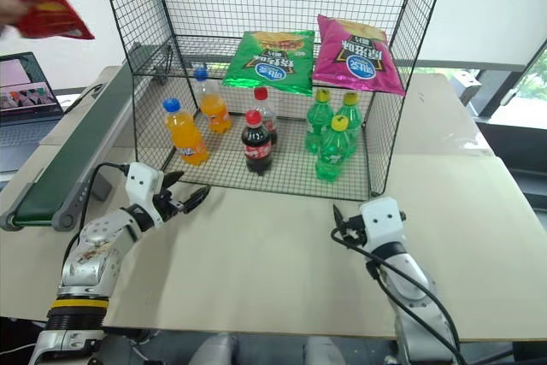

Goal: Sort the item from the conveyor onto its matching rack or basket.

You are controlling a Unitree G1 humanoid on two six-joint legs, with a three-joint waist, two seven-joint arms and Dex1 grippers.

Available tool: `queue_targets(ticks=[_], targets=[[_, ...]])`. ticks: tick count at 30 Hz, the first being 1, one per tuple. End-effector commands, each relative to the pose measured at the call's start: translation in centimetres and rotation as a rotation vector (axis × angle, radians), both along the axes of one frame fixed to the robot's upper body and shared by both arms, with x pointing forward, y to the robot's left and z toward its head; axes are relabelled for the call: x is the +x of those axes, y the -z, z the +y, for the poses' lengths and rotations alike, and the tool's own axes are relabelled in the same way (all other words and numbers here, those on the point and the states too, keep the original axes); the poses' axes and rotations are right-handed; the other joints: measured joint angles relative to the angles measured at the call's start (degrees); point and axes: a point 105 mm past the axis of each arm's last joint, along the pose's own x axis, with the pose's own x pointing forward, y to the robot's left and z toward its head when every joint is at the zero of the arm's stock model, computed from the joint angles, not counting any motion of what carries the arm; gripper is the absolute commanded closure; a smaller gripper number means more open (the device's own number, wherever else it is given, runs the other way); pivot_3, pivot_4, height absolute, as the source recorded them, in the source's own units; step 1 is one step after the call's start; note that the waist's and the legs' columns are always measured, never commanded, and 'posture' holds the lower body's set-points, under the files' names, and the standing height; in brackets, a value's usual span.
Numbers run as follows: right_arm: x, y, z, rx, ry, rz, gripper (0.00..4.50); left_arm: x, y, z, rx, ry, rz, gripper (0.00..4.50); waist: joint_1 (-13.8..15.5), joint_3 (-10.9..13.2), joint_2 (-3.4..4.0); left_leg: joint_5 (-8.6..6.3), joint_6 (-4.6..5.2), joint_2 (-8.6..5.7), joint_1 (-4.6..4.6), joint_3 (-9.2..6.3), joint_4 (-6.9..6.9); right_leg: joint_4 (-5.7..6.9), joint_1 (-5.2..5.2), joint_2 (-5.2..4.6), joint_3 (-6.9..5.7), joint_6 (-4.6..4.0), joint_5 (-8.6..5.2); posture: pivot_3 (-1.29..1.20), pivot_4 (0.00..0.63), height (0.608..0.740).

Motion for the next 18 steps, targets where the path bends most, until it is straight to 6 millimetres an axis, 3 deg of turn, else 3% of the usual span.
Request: queue_targets(ticks=[1,12,18], targets=[[0.12,-0.98,0.37,0.001,-0.016,-0.041,0.0,-0.21,-1.48,0.35,0.004,-0.005,-0.062,0.04,0.03,0.0,0.0,0.0,0.0,0.0,0.0,0.0,0.0,0.0,0.0,0.0,0.0,0.0,0.0,0.0,0.15,0.74],[-0.4,-1.04,-0.01,-0.01,-0.008,-0.039,0.0,-0.07,-1.5,0.05,-0.011,0.01,-0.062,0.04,0.0,0.0,0.0,0.0,0.0,0.0,0.0,0.0,0.0,0.0,0.0,0.0,0.0,0.0,0.0,0.0,0.15,0.74],[-0.54,-1.17,0.24,-0.017,-0.02,-0.043,0.0,0.32,-1.81,0.83,-0.005,-0.013,-0.059,0.04,-0.02,0.0,0.0,0.0,0.0,0.0,-0.01,0.0,0.0,0.0,0.0,0.0,0.0,0.0,0.0,0.0,0.15,0.74]])
